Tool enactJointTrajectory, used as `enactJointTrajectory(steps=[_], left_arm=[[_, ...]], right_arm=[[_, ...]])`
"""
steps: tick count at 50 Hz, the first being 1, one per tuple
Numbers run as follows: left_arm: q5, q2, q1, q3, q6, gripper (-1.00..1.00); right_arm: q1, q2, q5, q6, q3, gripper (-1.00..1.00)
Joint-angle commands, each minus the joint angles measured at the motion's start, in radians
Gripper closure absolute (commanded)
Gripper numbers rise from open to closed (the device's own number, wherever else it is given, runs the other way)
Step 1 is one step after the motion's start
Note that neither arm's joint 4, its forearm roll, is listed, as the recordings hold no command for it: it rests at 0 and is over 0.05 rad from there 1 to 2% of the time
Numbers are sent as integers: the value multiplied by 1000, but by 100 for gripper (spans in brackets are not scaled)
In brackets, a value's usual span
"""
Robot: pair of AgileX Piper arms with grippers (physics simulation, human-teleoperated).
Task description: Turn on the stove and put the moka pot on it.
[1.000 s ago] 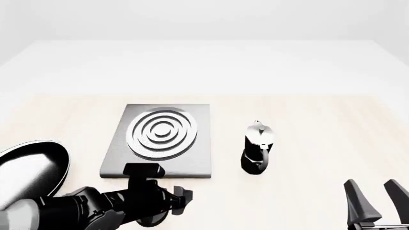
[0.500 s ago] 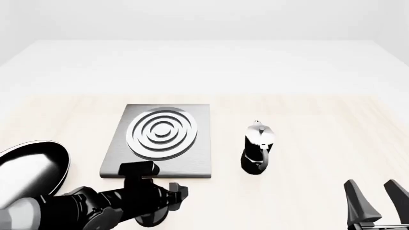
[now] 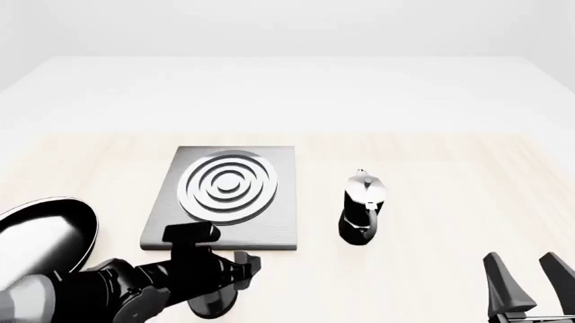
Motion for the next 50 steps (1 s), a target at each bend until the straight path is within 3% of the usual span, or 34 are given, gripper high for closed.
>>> enactJointTrajectory(steps=[1,32,39,50], left_arm=[[16,12,36,24,36,-100],[60,-57,62,19,57,-100],[157,-177,93,-35,109,-100],[356,-421,198,-190,267,-100]], right_arm=[[2,0,2,0,0,-100],[13,0,-1,-2,0,-100],[13,0,-3,-3,0,-100],[16,0,-13,-4,0,-100]])
